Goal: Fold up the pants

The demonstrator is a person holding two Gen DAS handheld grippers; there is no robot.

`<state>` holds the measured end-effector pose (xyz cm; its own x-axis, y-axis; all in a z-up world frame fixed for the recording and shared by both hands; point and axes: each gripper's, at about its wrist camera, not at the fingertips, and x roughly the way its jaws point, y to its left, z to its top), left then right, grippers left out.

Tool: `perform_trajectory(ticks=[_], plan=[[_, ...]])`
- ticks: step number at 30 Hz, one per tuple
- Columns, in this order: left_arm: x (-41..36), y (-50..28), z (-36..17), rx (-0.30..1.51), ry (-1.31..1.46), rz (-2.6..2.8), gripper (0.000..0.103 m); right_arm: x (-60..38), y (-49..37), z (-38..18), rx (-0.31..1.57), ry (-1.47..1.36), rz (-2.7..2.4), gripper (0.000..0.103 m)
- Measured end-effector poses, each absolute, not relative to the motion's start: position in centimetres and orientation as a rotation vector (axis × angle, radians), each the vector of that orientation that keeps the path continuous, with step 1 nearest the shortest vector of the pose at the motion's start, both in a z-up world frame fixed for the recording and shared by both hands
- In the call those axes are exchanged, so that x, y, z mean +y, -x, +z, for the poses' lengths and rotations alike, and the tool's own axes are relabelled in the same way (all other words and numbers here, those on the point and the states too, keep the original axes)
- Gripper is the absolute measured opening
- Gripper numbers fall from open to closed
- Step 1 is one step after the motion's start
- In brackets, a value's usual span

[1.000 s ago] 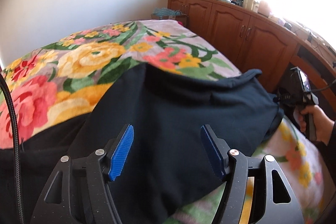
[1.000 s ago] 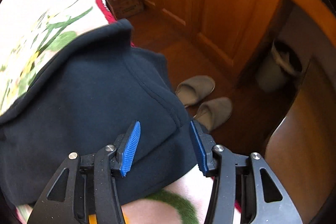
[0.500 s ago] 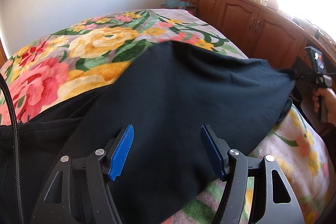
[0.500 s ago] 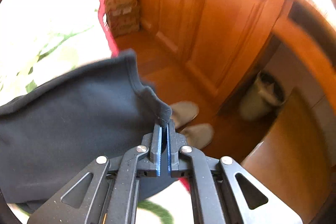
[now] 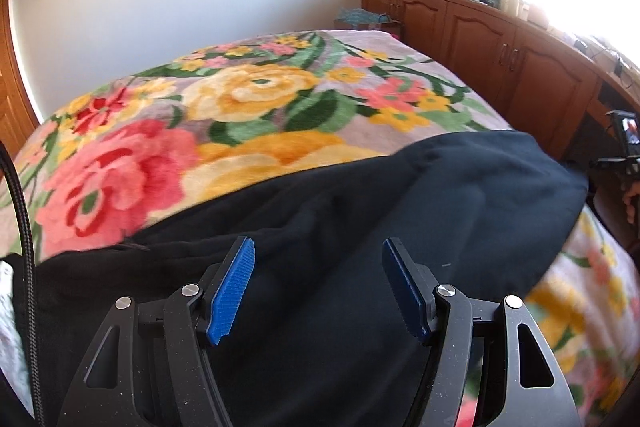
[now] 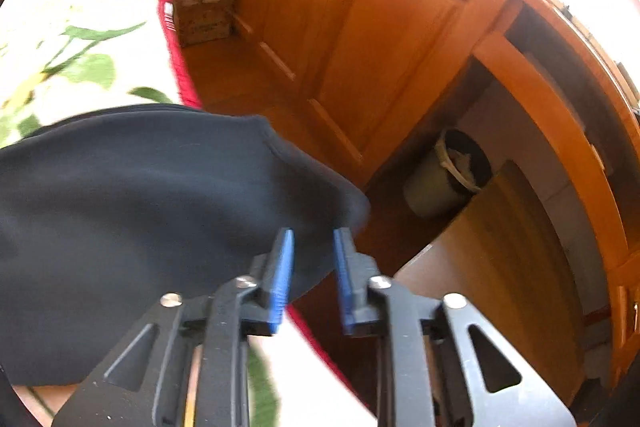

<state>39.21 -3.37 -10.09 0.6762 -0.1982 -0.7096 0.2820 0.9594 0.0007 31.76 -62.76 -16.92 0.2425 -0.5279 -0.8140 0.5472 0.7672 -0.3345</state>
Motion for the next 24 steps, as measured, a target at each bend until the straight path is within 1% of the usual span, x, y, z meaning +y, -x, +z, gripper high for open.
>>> perform_trajectory(ticks=[4, 6, 8, 15, 19, 24], plan=[[-1.4, -40.0, -10.4, 0.789, -0.133, -0.264, 0.068, -57.6, -32.4, -15.3, 1.036, 0.030, -0.606, 0.036], [-0.6, -40.5, -10.7, 0.800, -0.134, -0.256, 0.068, -54.3, -32.6, -14.6, 1.005, 0.030, -0.535, 0.048], [0.1, -41.1, -11.1, 0.801, -0.143, -0.254, 0.068, -51.1, -32.7, -14.0, 0.972, 0.014, -0.447, 0.053], [0.3, -42.5, -12.0, 0.832, -0.145, -0.289, 0.068, -38.8, -33.5, -13.2, 0.906, -0.084, -0.230, 0.055], [0.1, -42.8, -12.0, 0.831, -0.173, -0.310, 0.068, -31.4, -33.9, -13.2, 0.890, -0.055, -0.122, 0.057], [0.3, -43.9, -13.1, 0.834, -0.185, -0.299, 0.068, -26.4, -34.4, -14.4, 0.912, -0.113, -0.042, 0.058]])
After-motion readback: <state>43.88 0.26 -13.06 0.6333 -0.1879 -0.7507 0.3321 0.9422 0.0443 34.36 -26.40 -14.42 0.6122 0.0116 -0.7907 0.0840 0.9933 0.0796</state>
